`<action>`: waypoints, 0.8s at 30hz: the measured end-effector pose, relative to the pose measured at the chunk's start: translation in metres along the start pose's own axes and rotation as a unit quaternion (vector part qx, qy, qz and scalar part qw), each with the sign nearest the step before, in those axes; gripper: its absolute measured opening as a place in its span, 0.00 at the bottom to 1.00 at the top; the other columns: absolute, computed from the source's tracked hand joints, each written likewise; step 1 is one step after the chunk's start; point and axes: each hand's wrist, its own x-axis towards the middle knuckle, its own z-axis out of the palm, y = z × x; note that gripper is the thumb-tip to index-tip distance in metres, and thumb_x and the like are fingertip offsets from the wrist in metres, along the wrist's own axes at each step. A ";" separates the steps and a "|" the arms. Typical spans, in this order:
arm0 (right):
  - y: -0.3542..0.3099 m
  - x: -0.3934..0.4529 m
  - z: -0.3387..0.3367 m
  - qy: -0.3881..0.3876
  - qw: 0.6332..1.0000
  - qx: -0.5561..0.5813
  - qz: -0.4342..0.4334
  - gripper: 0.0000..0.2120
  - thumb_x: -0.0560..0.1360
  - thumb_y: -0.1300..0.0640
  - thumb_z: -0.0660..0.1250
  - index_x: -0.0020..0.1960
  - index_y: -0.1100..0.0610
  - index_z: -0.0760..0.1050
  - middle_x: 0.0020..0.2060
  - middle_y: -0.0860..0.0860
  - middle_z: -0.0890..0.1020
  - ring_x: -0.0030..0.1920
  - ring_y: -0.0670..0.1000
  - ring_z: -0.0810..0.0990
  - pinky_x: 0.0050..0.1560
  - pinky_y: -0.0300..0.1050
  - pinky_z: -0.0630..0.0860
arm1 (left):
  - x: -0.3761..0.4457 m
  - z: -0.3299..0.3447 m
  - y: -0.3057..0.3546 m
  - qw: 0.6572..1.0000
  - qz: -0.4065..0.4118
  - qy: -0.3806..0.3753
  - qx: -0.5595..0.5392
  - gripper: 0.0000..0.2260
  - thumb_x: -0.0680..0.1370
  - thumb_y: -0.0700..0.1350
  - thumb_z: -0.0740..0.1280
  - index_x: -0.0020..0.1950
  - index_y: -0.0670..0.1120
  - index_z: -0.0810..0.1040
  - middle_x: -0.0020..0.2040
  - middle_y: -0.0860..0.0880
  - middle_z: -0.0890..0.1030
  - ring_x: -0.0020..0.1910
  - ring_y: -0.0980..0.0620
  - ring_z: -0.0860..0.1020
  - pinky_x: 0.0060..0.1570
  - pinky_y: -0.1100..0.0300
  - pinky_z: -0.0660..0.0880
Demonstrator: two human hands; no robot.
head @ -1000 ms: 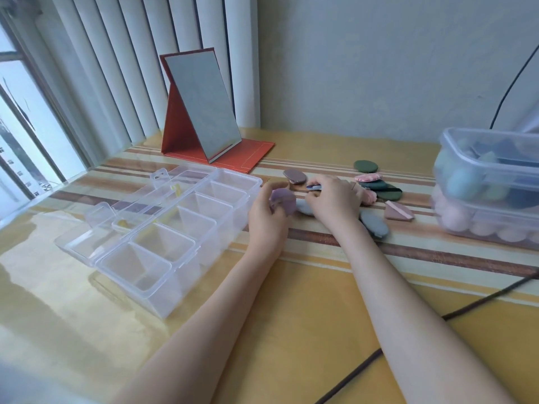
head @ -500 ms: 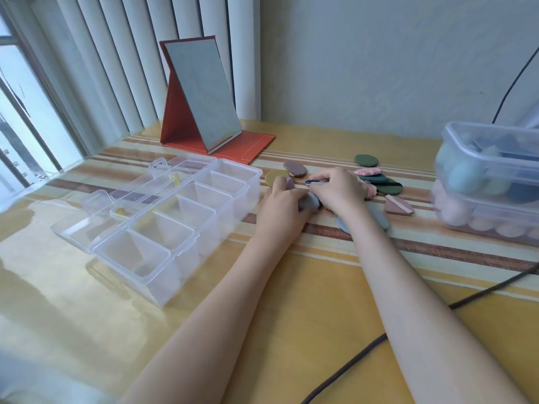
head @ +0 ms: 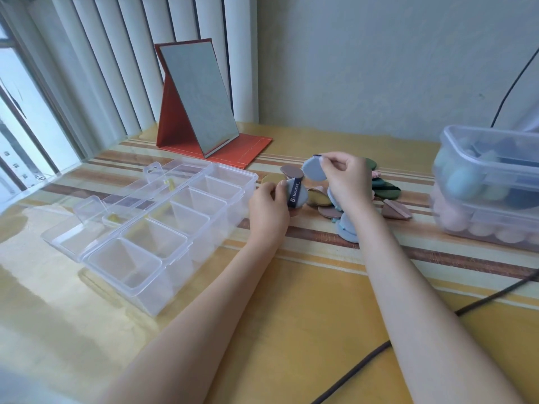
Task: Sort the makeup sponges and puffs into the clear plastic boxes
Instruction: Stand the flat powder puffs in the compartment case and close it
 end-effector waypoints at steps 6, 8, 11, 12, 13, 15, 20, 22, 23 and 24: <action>-0.007 -0.004 0.003 -0.130 0.989 0.068 0.008 0.03 0.74 0.58 0.71 0.42 0.53 0.79 0.33 0.45 0.83 0.38 0.46 0.79 0.33 0.37 0.75 | 0.002 0.003 0.004 0.981 -0.131 0.004 -0.144 0.15 0.83 0.47 0.54 0.45 0.39 0.73 0.39 0.43 0.77 0.41 0.45 0.78 0.44 0.60 0.76; -0.006 -0.010 0.007 -0.168 0.983 0.067 0.035 0.04 0.74 0.58 0.72 0.42 0.55 0.78 0.32 0.45 0.82 0.35 0.50 0.76 0.30 0.38 0.71 | -0.003 0.002 0.012 0.934 -0.197 -0.017 -0.298 0.16 0.83 0.50 0.55 0.53 0.39 0.73 0.39 0.41 0.76 0.39 0.47 0.80 0.48 0.54 0.80; -0.012 -0.014 0.007 -0.184 0.980 0.056 0.060 0.06 0.75 0.56 0.71 0.44 0.58 0.78 0.30 0.47 0.76 0.25 0.46 0.68 0.23 0.31 0.61 | -0.010 0.001 0.020 0.927 -0.159 -0.036 -0.339 0.12 0.80 0.45 0.64 0.56 0.37 0.72 0.45 0.42 0.75 0.42 0.51 0.81 0.45 0.59 0.81; -0.013 -0.014 0.008 -0.185 0.979 0.060 0.065 0.06 0.75 0.55 0.71 0.45 0.58 0.79 0.29 0.48 0.74 0.23 0.44 0.66 0.22 0.30 0.60 | -0.010 0.000 0.021 0.930 -0.140 -0.023 -0.340 0.09 0.79 0.41 0.65 0.56 0.37 0.72 0.48 0.42 0.73 0.41 0.53 0.81 0.44 0.60 0.81; -0.013 -0.015 0.010 -0.181 0.979 0.077 0.059 0.06 0.76 0.55 0.70 0.45 0.58 0.79 0.30 0.48 0.74 0.21 0.42 0.66 0.22 0.30 0.60 | -0.011 -0.002 0.021 0.932 -0.131 -0.004 -0.338 0.07 0.79 0.38 0.64 0.55 0.37 0.72 0.49 0.42 0.73 0.38 0.55 0.81 0.42 0.61 0.81; -0.014 -0.015 0.018 -0.155 0.983 0.094 0.020 0.07 0.79 0.57 0.64 0.46 0.56 0.79 0.35 0.50 0.76 0.25 0.40 0.72 0.26 0.35 0.66 | -0.016 -0.004 0.024 0.950 -0.086 0.028 -0.300 0.03 0.79 0.38 0.63 0.51 0.39 0.72 0.47 0.43 0.74 0.34 0.57 0.81 0.40 0.60 0.81; -0.038 -0.025 0.036 -0.253 0.924 0.279 0.063 0.12 0.81 0.61 0.56 0.49 0.53 0.78 0.39 0.46 0.83 0.40 0.46 0.79 0.42 0.41 0.73 | -0.037 -0.018 0.041 0.977 0.168 0.106 -0.082 0.03 0.77 0.40 0.64 0.47 0.46 0.71 0.48 0.47 0.74 0.46 0.62 0.70 0.46 0.68 0.69; -0.043 -0.032 0.043 -0.297 0.939 0.173 0.005 0.10 0.79 0.58 0.58 0.47 0.51 0.78 0.37 0.42 0.80 0.39 0.44 0.77 0.42 0.40 0.73 | -0.037 -0.035 0.048 0.974 0.164 0.147 -0.054 0.02 0.78 0.41 0.64 0.48 0.46 0.70 0.49 0.49 0.72 0.44 0.68 0.68 0.43 0.74 0.65; -0.043 -0.036 0.046 -0.312 0.946 0.070 -0.051 0.09 0.79 0.56 0.59 0.49 0.50 0.78 0.37 0.39 0.79 0.39 0.42 0.75 0.42 0.38 0.71 | -0.035 -0.045 0.046 0.974 0.153 0.166 -0.035 0.02 0.78 0.41 0.63 0.48 0.46 0.70 0.50 0.48 0.72 0.43 0.70 0.67 0.42 0.75 0.64; -0.042 -0.042 0.049 -0.329 0.938 -0.025 -0.106 0.11 0.79 0.56 0.59 0.55 0.50 0.78 0.40 0.38 0.78 0.41 0.40 0.74 0.42 0.36 0.69 | -0.033 -0.054 0.043 0.974 0.141 0.178 -0.006 0.02 0.78 0.42 0.63 0.48 0.46 0.70 0.51 0.47 0.72 0.42 0.71 0.67 0.41 0.73 0.64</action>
